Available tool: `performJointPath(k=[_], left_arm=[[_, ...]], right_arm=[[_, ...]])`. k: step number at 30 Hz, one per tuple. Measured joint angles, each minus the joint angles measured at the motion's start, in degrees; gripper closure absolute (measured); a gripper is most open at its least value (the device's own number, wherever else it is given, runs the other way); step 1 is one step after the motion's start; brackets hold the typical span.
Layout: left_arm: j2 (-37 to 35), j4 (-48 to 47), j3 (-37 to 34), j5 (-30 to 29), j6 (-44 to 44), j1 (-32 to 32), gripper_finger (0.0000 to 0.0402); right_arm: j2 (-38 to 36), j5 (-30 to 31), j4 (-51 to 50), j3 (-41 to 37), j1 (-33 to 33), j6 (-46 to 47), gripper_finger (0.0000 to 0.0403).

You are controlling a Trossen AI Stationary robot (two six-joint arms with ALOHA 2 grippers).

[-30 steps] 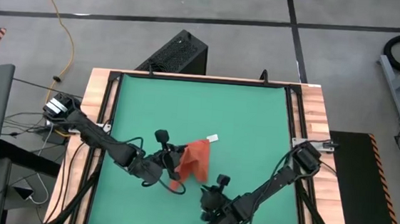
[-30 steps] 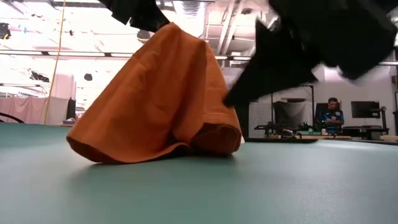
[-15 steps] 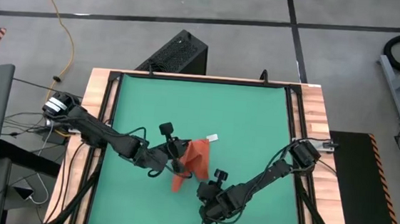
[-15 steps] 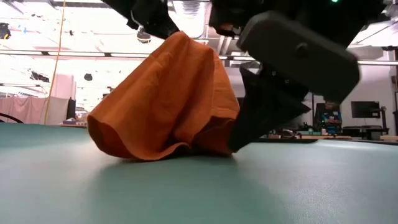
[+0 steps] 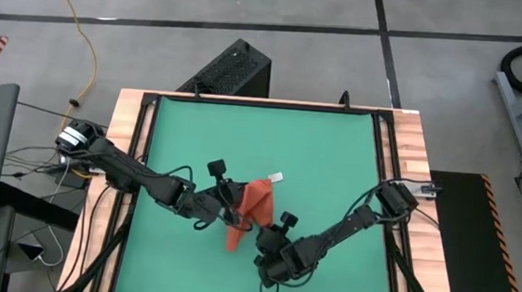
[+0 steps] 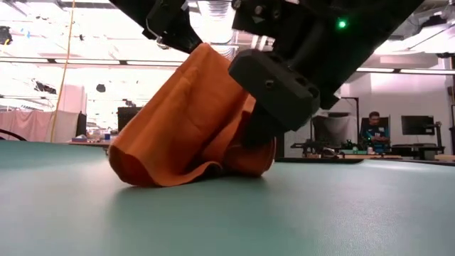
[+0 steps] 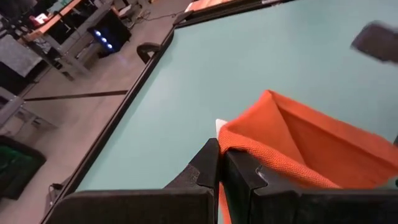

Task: Roll napkin
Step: Fold the orange table napkin

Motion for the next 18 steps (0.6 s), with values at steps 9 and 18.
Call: performJointPath(k=[9,18], left_arm=[[0.00,-1.62,0.00,-0.02,-1.30,-0.02,0.0401],[0.02,-1.85,0.00,-0.09,-1.39,-0.02,0.0401]], right_arm=[[-0.20,7.69,-3.27,1.69,1.23,0.07,0.0329],[-0.20,10.66,-9.95,1.80,0.01,5.48,0.0329]])
